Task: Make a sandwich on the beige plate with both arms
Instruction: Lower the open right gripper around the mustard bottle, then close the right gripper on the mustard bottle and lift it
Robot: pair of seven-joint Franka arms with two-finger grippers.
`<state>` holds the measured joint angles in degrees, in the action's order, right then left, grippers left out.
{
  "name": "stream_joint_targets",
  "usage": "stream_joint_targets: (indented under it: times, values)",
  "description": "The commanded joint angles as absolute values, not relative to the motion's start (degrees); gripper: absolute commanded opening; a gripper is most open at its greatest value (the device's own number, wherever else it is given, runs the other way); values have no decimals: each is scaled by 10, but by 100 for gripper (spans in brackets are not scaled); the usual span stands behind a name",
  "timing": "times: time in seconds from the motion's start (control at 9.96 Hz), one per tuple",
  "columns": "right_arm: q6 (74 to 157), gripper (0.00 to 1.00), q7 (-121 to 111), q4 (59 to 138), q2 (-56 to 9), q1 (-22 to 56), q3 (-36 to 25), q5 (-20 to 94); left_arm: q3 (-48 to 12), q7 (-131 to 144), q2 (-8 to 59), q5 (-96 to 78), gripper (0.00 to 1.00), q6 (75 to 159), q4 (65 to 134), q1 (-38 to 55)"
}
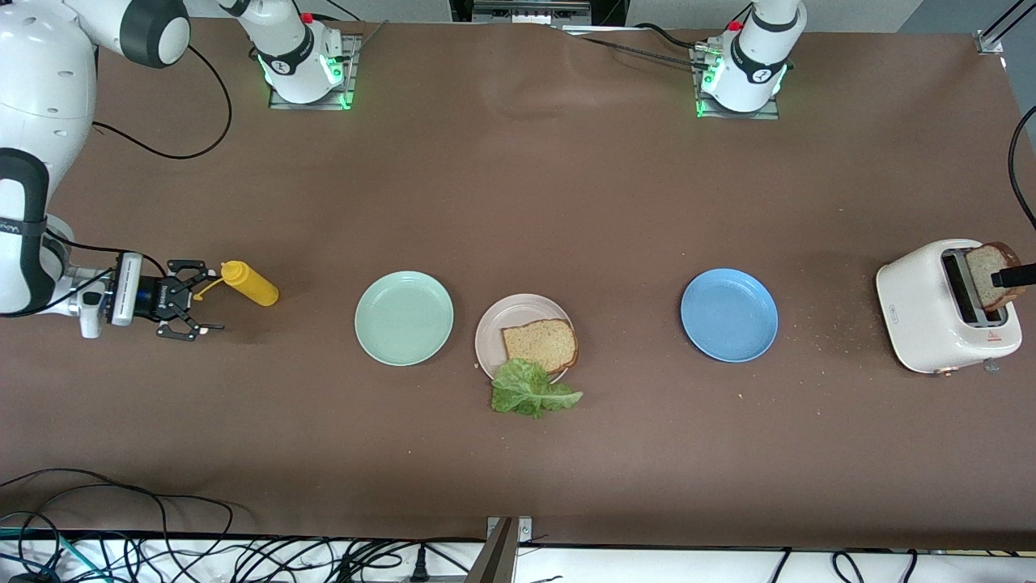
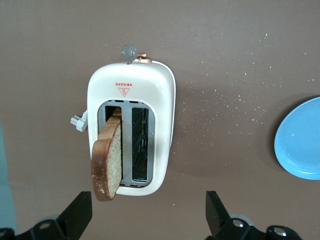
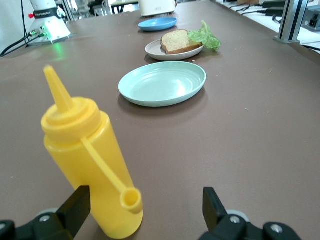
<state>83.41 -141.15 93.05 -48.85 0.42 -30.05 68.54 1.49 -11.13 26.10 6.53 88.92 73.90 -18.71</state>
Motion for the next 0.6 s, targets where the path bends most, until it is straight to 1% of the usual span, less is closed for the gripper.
stream_joint_targets:
  times: [0.0, 0.4, 0.5]
  values:
    - [824, 99, -1434, 945, -496, -6, -294, 703, 10, -133, 274, 75, 100, 897, 726, -202]
    - [822, 99, -1435, 957, -513, -16, -277, 711, 10, -134, 283, 78, 100, 900, 725, -203]
    - [822, 99, -1435, 962, -513, -16, -277, 711, 11, -134, 285, 79, 100, 914, 726, -207]
